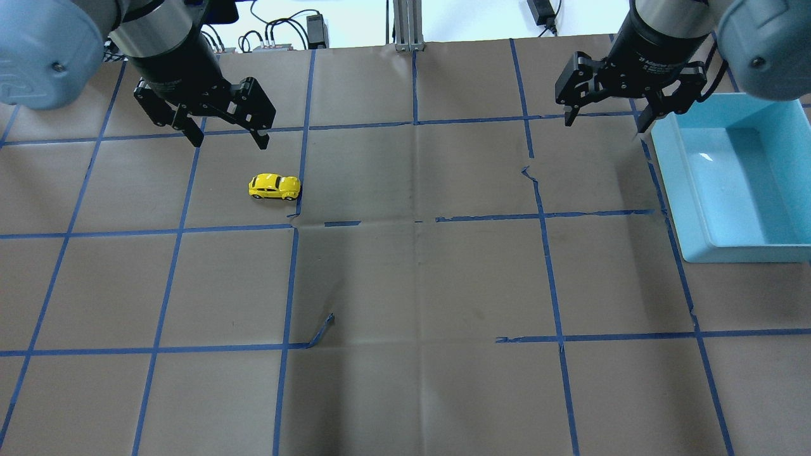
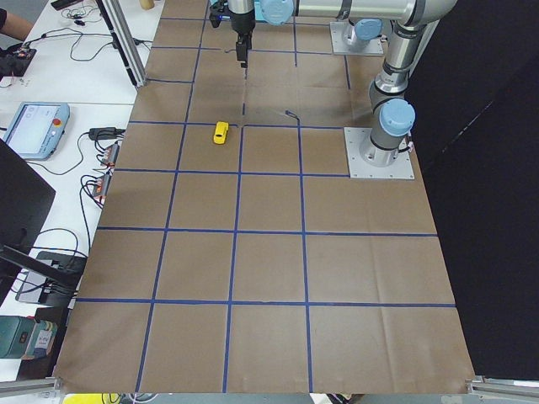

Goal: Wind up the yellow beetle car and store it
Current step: 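Move the left gripper toward the yellow beetle car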

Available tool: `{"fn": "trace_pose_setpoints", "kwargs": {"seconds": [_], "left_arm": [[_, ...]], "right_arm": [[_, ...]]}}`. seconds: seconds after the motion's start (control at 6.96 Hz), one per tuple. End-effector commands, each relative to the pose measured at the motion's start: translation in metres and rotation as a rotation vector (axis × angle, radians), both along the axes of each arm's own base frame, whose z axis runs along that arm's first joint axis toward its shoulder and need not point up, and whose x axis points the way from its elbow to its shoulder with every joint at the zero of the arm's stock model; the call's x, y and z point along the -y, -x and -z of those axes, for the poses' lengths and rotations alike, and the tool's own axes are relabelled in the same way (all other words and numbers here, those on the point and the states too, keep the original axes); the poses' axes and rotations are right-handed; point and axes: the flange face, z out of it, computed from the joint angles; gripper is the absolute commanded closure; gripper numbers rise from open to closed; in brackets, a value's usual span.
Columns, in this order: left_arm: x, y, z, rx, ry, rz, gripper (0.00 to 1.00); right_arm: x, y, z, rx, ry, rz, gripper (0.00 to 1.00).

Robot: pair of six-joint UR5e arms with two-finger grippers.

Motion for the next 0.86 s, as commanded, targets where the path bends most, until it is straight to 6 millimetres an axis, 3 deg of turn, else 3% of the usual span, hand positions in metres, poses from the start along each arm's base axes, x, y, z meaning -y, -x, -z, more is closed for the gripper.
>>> {"fn": "trace_pose_setpoints", "kwargs": {"seconds": [0.0,0.29,0.43,0.72], "left_arm": [[0.001,0.001,0.001,0.001,0.000,0.002,0.00],[0.000,0.001,0.000,0.001,0.000,-0.009,0.00],[0.007,0.000,0.009,0.001,-0.008,0.066,0.00],[0.021,-0.002,0.028,-0.025,-0.016,0.509,0.00]], "right_arm": [[0.000,0.000,0.003,0.002,-0.006,0.000,0.00],[0.001,0.000,0.002,0.002,-0.004,0.000,0.00],[0.000,0.000,0.003,0.002,-0.006,0.001,0.00],[-0.001,0.000,0.006,0.002,-0.012,0.001,0.00]]}}
